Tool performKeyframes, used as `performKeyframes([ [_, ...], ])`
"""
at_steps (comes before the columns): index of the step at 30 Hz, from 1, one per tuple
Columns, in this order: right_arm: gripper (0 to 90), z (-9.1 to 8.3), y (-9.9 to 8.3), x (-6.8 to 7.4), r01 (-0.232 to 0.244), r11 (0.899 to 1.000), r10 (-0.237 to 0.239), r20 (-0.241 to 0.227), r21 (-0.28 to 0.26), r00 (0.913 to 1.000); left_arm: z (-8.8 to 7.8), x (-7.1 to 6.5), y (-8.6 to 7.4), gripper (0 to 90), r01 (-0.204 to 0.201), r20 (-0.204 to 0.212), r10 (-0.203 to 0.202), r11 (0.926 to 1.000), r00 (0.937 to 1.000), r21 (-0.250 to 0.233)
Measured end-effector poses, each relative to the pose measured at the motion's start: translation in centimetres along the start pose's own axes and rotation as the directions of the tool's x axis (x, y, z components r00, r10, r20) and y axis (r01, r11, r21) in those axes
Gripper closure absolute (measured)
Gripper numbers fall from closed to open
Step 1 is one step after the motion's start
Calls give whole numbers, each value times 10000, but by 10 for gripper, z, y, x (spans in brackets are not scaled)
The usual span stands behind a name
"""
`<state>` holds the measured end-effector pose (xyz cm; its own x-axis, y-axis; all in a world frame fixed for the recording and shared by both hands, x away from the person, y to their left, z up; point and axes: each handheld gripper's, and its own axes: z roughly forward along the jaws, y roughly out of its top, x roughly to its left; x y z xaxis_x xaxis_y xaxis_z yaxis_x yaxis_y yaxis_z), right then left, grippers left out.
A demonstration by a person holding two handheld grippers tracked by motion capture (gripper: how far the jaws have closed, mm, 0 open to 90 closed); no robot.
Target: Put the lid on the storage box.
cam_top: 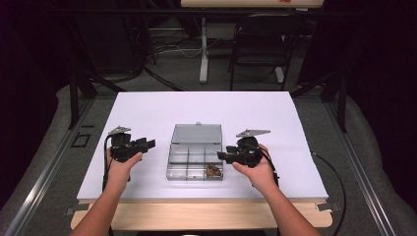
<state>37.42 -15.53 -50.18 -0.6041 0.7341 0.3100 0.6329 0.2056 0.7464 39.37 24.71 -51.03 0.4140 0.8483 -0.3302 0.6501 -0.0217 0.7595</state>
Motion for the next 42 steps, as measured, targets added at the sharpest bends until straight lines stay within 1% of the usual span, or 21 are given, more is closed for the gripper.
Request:
performKeyframes([
  [2, 493, 1, 2, -5, -91, 9998, 88, 137, 182, 9999, 2, 2, 1, 529, 50, 54, -50, 10000, 10000, -16],
  [3, 493, 2, 4, -7, 106, 9995, -115, 305, 291, 9995, 3, 2, 1, 531, 45, 73, -45, 10000, 10000, 21],
  [5, 492, 3, 6, -10, 180, 9995, -194, 559, 246, 9982, 6, 2, 3, 541, 58, 166, -59, 9999, 9998, 91],
  [7, 476, 3, 10, -12, 152, 9995, -169, 608, 289, 9980, 7, 1, 6, 553, 22, 248, -26, 9999, 9997, 143],
  [9, 464, 3, 13, -13, 35, 9998, -47, 670, 181, 9977, 8, -1, 10, 551, -30, 290, 26, 9999, 9996, 145],
  [15, 436, 5, 24, -20, -580, 9979, 553, 888, 289, 9945, 16, -3, 16, 500, 146, 382, -153, 9997, 9992, 191],
  [16, 435, 6, 26, -22, -517, 9982, 488, 944, 287, 9943, 17, -2, 16, 485, 176, 376, -182, 9997, 9991, 159],
  [18, 434, 7, 29, -25, -518, 9980, 473, 1141, 371, 9923, 20, -1, 18, 480, 399, 489, -409, 9990, 9980, 216],
  [20, 431, 9, 30, -27, -521, 9982, 480, 1206, 306, 9915, 23, -1, 19, 479, 550, 542, -559, 9983, 9970, 174],
  [22, 424, 9, 31, -29, -662, 9970, 612, 1192, 389, 9910, 26, -1, 21, 478, 582, 520, -592, 9981, 9969, 217],
  [25, 417, 10, 32, -32, -705, 9965, 643, 1274, 447, 9898, 29, -1, 24, 478, 610, 525, -621, 9979, 9967, 233],
  [26, 414, 11, 33, -34, -666, 9971, 612, 1308, 373, 9895, 31, -1, 25, 478, 569, 450, -583, 9979, 9973, 321],
  [28, 411, 10, 36, -36, -827, 9959, 772, 1317, 369, 9883, 34, -2, 25, 478, 386, 329, -403, 9980, 9986, 505],
  [29, 409, 9, 37, -37, -825, 9959, 768, 1387, 362, 9873, 37, -3, 25, 476, 396, 251, -410, 9978, 9988, 539],
  [33, 403, 10, 41, -43, -959, 9945, 881, 1577, 424, 9835, 44, -5, 27, 477, 361, 324, -385, 9968, 9987, 709],
  [35, 402, 12, 41, -46, -1163, 9926, 1093, 1625, 339, 9806, 46, -7, 28, 478, 366, 393, -400, 9959, 9984, 827],
  [37, 402, 15, 42, -50, -1306, 9904, 1211, 1696, 456, 9780, 49, -8, 30, 483, 142, 446, -187, 9949, 9988, 1001],
  [38, 402, 16, 42, -51, -1321, 9898, 1209, 1764, 531, 9769, 51, -9, 30, 483, 120, 409, -162, 9949, 9990, 1006],
  [39, 402, 17, 43, -52, -1340, 9895, 1222, 1820, 537, 9757, 52, -10, 31, 483, 137, 449, -182, 9952, 9988, 972],
  [41, 402, 19, 45, -53, -1431, 9881, 1307, 1841, 560, 9742, 55, -11, 32, 483, 129, 459, -185, 9928, 9988, 1187],
  [42, 402, 20, 46, -54, -1399, 9884, 1268, 1879, 584, 9740, 57, -12, 32, 482, 220, 450, -276, 9926, 9986, 1194],
])
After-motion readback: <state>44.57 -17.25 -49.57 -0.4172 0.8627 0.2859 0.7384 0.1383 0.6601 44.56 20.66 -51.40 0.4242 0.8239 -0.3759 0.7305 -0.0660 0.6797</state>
